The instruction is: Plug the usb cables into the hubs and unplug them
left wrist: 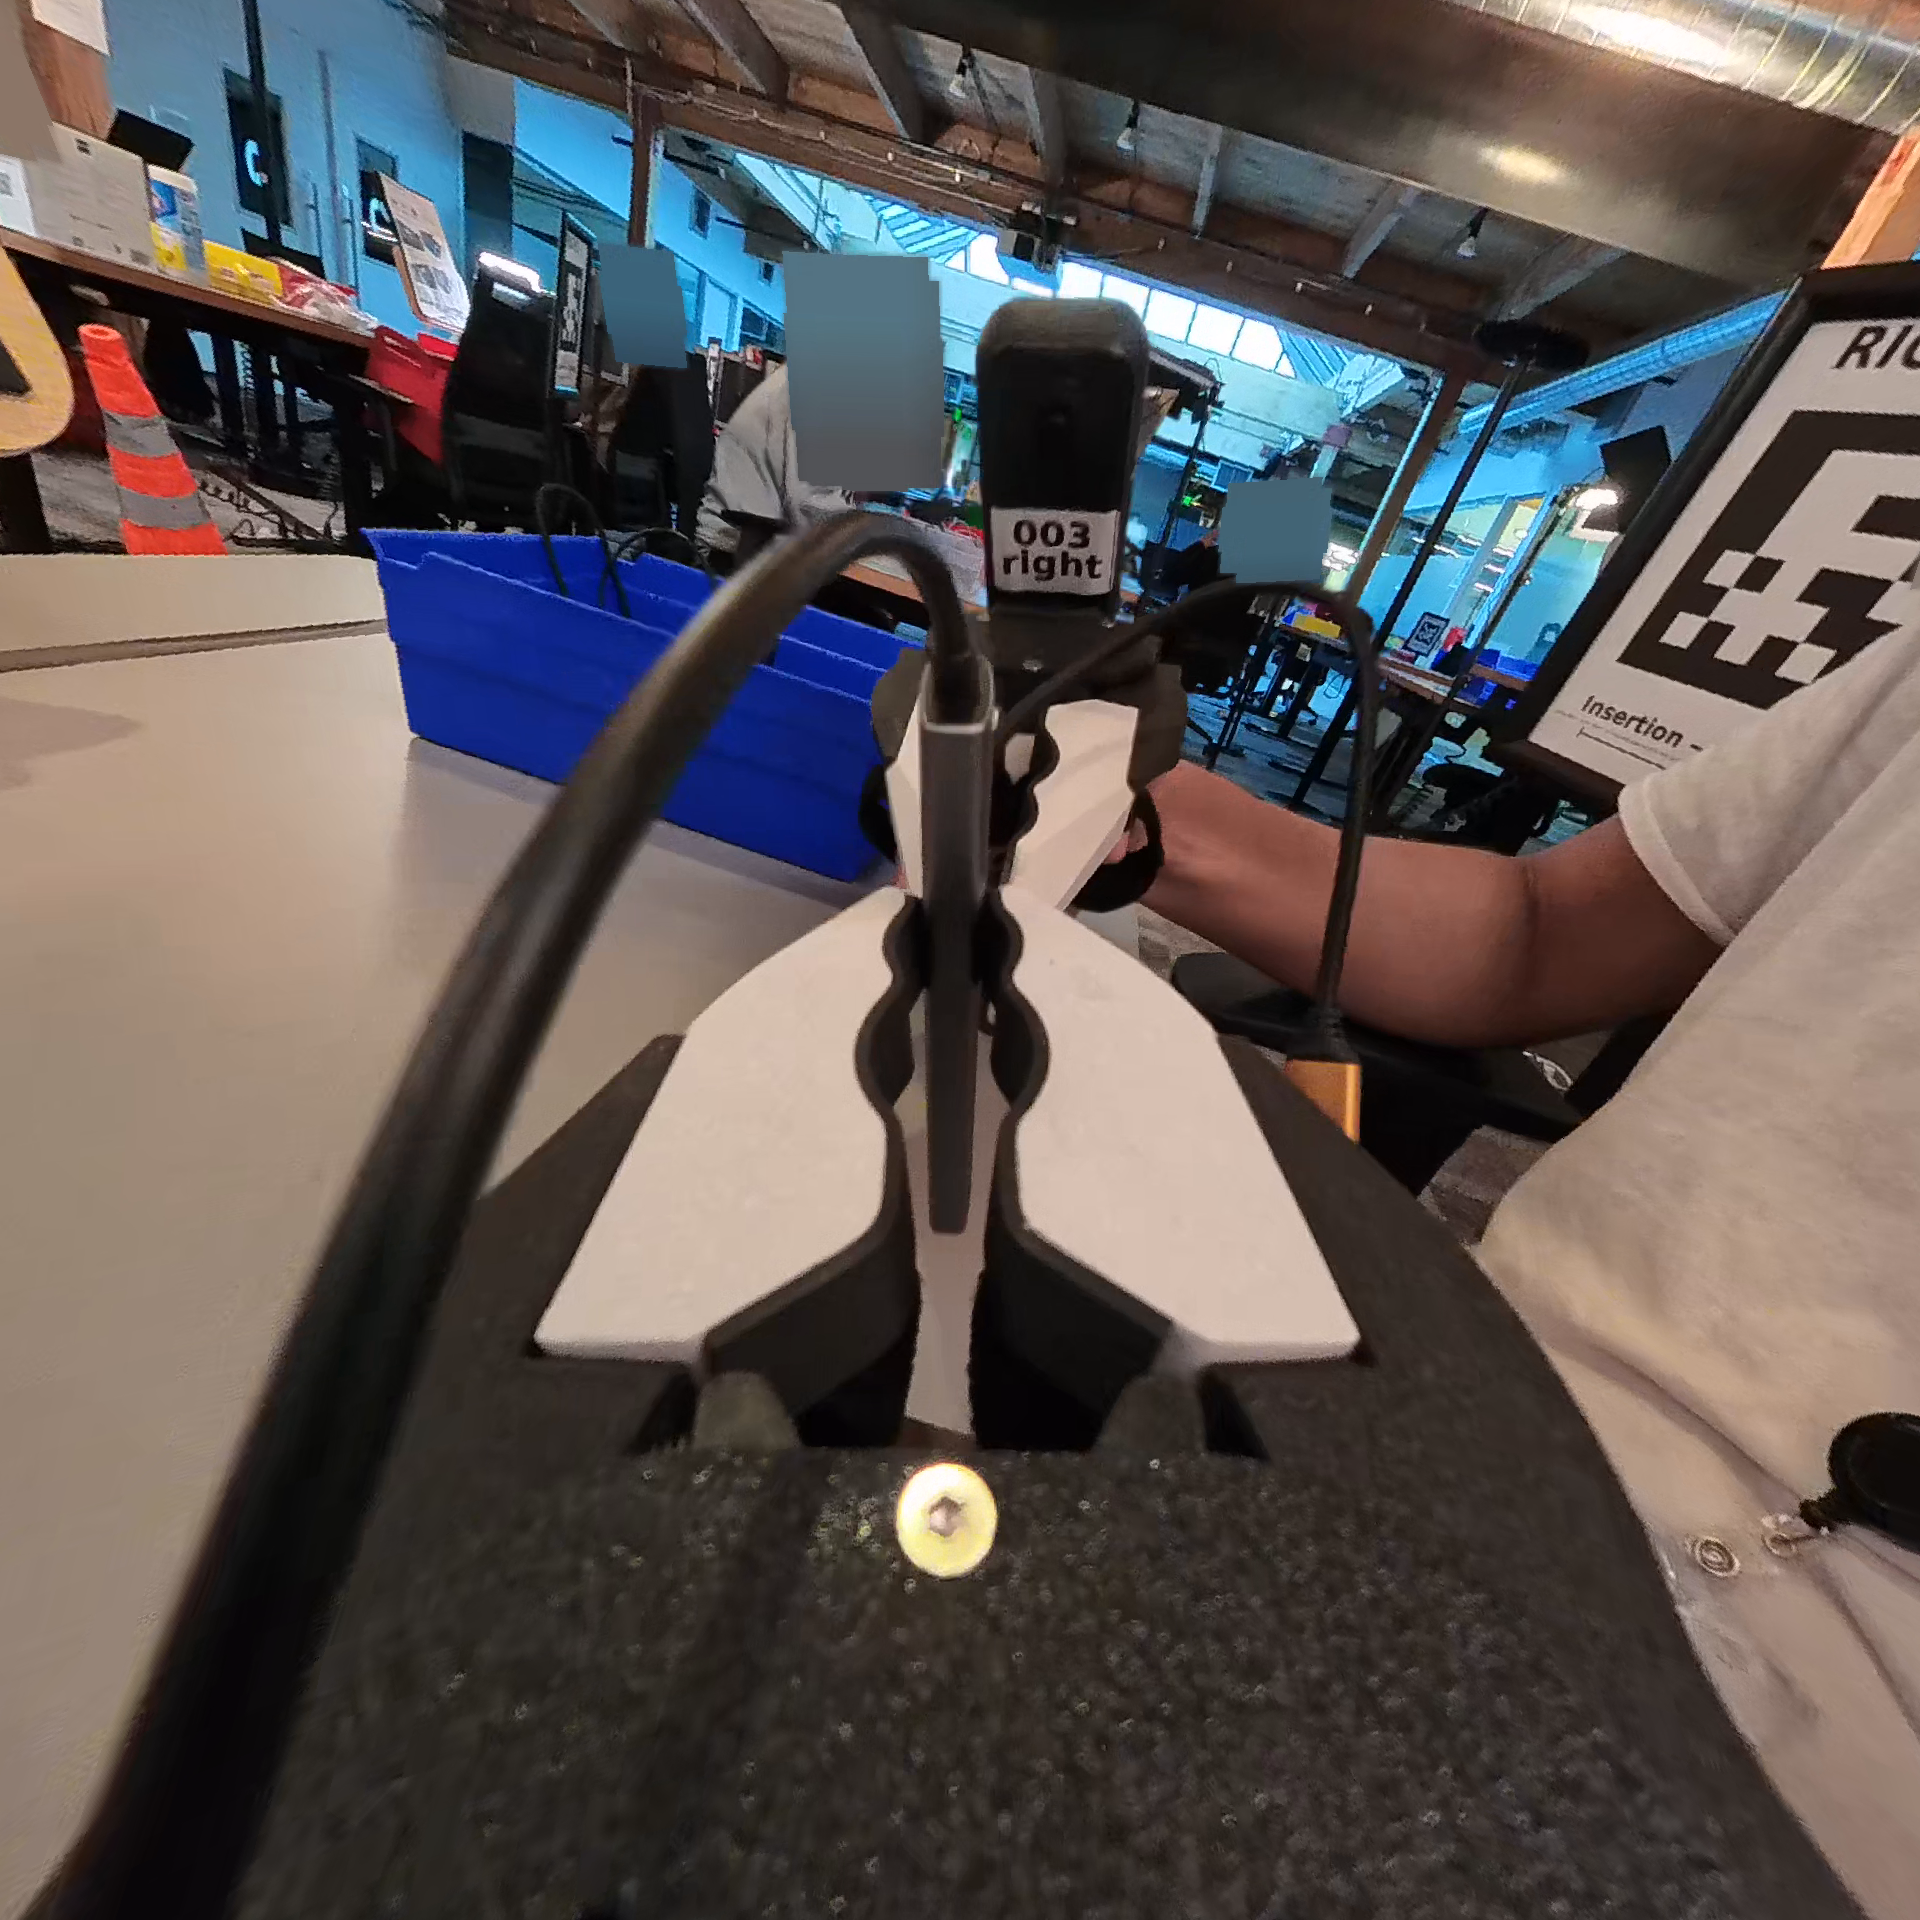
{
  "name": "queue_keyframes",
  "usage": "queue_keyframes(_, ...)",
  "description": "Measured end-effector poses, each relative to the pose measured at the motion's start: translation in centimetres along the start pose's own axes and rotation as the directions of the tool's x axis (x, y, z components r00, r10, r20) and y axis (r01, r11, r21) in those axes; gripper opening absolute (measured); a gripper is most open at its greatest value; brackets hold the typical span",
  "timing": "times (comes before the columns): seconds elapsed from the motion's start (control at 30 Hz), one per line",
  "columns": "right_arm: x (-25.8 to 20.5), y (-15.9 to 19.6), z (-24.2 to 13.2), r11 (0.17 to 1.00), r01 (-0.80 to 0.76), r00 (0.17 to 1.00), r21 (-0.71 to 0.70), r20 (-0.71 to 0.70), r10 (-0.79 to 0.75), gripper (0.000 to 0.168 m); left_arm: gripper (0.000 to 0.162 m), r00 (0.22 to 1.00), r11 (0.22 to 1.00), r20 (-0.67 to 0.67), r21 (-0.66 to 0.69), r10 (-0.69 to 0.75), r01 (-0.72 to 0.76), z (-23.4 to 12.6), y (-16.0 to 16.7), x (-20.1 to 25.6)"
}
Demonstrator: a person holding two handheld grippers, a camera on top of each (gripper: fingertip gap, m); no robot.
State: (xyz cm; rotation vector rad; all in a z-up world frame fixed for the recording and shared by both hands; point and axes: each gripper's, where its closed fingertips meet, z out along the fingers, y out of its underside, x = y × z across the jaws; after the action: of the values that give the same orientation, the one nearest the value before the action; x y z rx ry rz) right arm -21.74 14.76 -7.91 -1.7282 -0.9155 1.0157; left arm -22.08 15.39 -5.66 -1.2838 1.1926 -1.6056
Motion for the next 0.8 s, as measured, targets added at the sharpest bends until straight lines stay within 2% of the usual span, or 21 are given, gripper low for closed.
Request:
queue_keyframes(0.2,1.0,-1.9,-0.3,0.979,-0.141,0.990,0.147,0.034,0.138,0.003,0.010,0.997,0.993,0.044,0.102,-0.067,0.062,0.0,-1.8,-1.3)
queue_keyframes(0.37,1.0,-2.2,0.1,0.959,-0.209,0.978,0.193,0.066,0.200,0.003,0.015,0.996,1.000,0.092,0.005,0.012,-0.012,0.0,-0.5,-1.5)
queue_keyframes(0.57,1.0,-1.8,0.3,0.955,-0.229,0.973,0.191,0.072,0.219,0.003,0.012,0.997,0.999,0.073,-0.031,-0.020,0.022,-0.3,0.5,-1.4)
queue_keyframes(0.8,0.9,-1.5,0.5,0.974,-0.162,0.987,0.155,0.026,0.160,0.008,0.010,0.995,0.988,0.006,-0.114,-0.104,0.104,-0.5,1.3,-1.3)
